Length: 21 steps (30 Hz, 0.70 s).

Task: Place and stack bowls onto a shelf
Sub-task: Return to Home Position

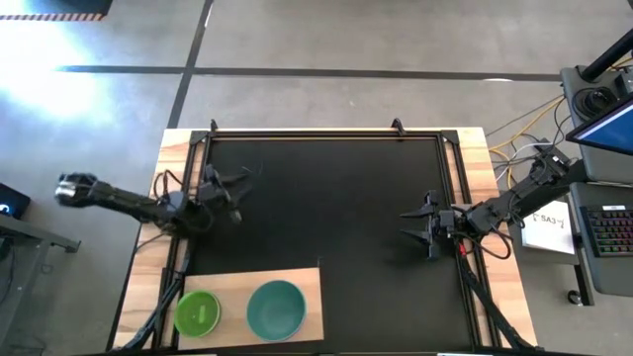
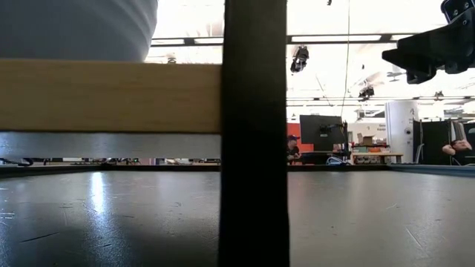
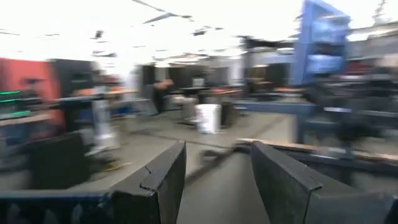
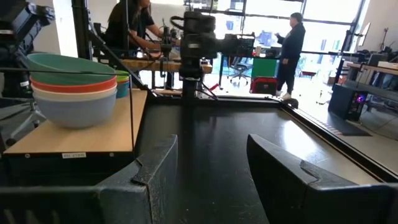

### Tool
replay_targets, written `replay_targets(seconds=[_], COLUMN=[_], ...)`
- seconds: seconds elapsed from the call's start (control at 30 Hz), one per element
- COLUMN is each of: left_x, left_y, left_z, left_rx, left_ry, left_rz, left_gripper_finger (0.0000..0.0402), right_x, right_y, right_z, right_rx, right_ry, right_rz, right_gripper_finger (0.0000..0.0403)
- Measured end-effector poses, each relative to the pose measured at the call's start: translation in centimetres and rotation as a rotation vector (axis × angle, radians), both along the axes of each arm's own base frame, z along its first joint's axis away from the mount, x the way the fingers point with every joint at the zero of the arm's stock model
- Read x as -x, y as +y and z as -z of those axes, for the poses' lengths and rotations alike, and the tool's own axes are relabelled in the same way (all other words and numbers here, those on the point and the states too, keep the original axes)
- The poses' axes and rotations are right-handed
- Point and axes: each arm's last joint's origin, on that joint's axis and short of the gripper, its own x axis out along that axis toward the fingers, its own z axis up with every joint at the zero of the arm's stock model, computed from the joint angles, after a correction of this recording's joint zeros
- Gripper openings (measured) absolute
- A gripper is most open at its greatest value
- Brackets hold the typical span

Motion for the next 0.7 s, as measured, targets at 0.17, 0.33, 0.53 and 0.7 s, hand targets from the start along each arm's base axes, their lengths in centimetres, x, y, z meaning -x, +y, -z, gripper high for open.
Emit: replay_targets(seconds=[0.17, 0.33, 0.53, 0.7], left_x=[0.4, 0.9, 1.6, 1.9], left_y=[2.8, 4.6, 5.6, 5.9], left_z=[0.0, 0.0, -0.3, -0.8], left_rx=[0.122, 0.197, 0.185, 0.173], left_ry=[-0.097, -0.181, -0.235, -0.293], left_rz=[-0.185, -0.304, -0.391, -0.411], left_gripper_finger=[0.0165, 0.0165, 0.0165, 0.0165], right_x=[0.0, 0.0, 0.0, 0.0], right_y=[0.0, 0.0, 0.0, 0.0], right_z=[0.0, 0.0, 0.0, 0.0], right_rx=[0.0, 0.0, 0.0, 0.0], right_ry=[0.0, 0.0, 0.0, 0.0], right_rz=[0.0, 0.0, 0.0, 0.0], right_gripper_finger=[0.0183, 0.0183, 0.0183, 0.0183])
